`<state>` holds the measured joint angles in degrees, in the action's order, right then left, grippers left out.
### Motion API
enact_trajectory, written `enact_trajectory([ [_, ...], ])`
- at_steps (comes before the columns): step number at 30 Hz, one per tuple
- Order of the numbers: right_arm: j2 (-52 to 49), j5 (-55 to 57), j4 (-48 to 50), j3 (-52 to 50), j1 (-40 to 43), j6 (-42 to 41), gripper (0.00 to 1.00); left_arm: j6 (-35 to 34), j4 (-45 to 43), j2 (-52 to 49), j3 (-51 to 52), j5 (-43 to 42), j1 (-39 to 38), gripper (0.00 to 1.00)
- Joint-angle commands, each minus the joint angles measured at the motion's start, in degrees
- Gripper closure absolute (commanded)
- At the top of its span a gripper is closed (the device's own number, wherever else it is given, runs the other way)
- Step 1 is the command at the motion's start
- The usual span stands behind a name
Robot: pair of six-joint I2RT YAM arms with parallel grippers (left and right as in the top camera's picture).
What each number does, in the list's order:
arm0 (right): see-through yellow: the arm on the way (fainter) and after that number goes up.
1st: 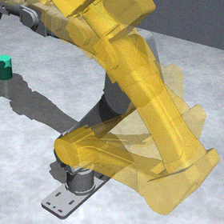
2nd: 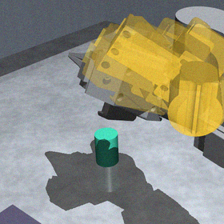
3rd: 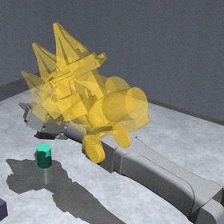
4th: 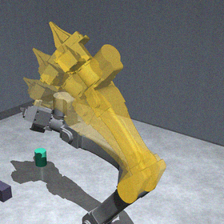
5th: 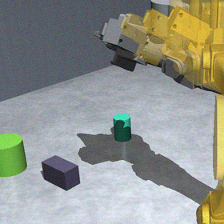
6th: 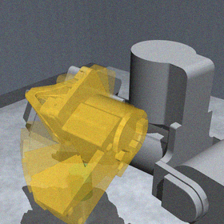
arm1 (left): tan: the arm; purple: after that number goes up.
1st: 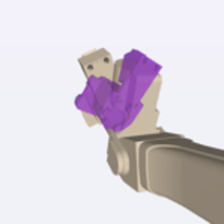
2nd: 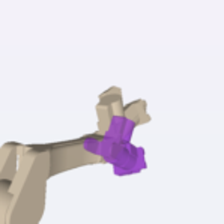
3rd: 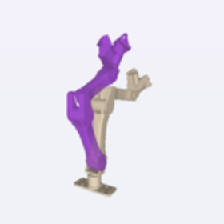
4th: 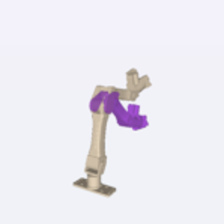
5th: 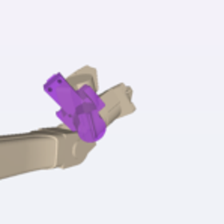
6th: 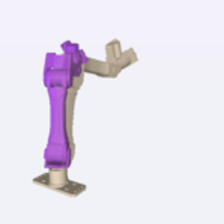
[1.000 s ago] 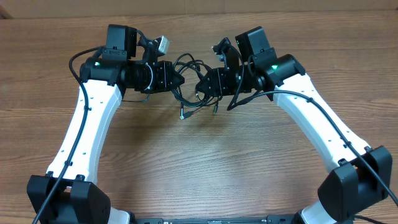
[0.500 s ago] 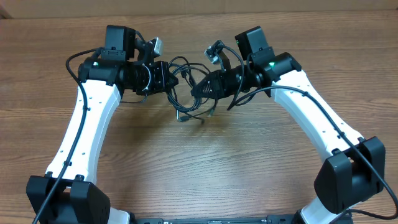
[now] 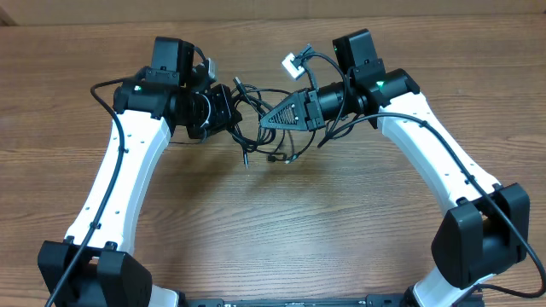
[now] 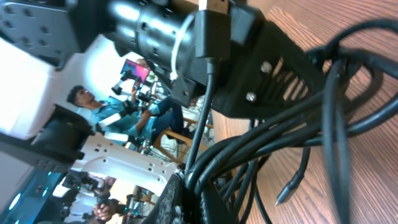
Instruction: Untangle cables
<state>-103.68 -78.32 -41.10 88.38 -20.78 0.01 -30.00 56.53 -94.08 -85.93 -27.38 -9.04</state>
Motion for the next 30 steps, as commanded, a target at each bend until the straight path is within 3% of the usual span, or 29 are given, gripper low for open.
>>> enact_trajectory([
  [1, 1.6, -9.7, 0.5, 0.2, 1.6, 0.7, 0.96, -1.9, 1.7, -0.3, -0.4, 6.8, 1.1, 0.96],
  [6, 1.6, 21.0, -1.0, 0.2, 4.2, -14.4, 0.96, 3.1, 1.2, -0.3, -0.4, 4.7, 1.2, 0.96],
  [8, 1.6, 35.4, -3.5, 0.2, 4.9, -21.4, 0.91, 3.9, 1.3, -0.3, -0.4, 5.9, 1.5, 0.96],
  [9, 1.6, 39.4, -4.5, 0.2, 5.1, -23.2, 0.86, 4.3, 1.3, -0.3, -0.4, 7.0, 1.5, 0.96],
  [10, 1.6, 43.0, -5.5, 0.2, 5.2, -24.5, 0.7, 4.3, 1.3, -0.3, -0.4, 8.0, 1.5, 0.96],
  [12, 1.6, 47.2, -7.1, 0.2, 5.2, -24.7, 0.55, 4.3, 1.1, -0.3, -0.4, 9.8, 1.5, 0.96],
  [17, 1.6, 48.8, -8.3, 0.2, 5.1, -24.6, 0.36, 7.0, 0.0, -0.3, -0.4, 10.5, 1.5, 0.96],
  [22, 1.6, 39.4, -4.0, 1.3, 3.3, -17.4, 0.34, 15.5, 0.1, -0.3, -0.4, 8.0, 1.5, 0.96],
  [26, 1.5, 43.0, -0.4, 1.3, -1.6, -17.0, 0.34, 17.6, 0.9, -0.3, -0.4, 5.2, 1.3, 0.96],
  [30, 1.5, 49.7, 1.0, 1.3, -5.1, -20.6, 0.43, 16.2, 0.9, -0.3, -0.4, 5.3, 0.5, 0.96],
])
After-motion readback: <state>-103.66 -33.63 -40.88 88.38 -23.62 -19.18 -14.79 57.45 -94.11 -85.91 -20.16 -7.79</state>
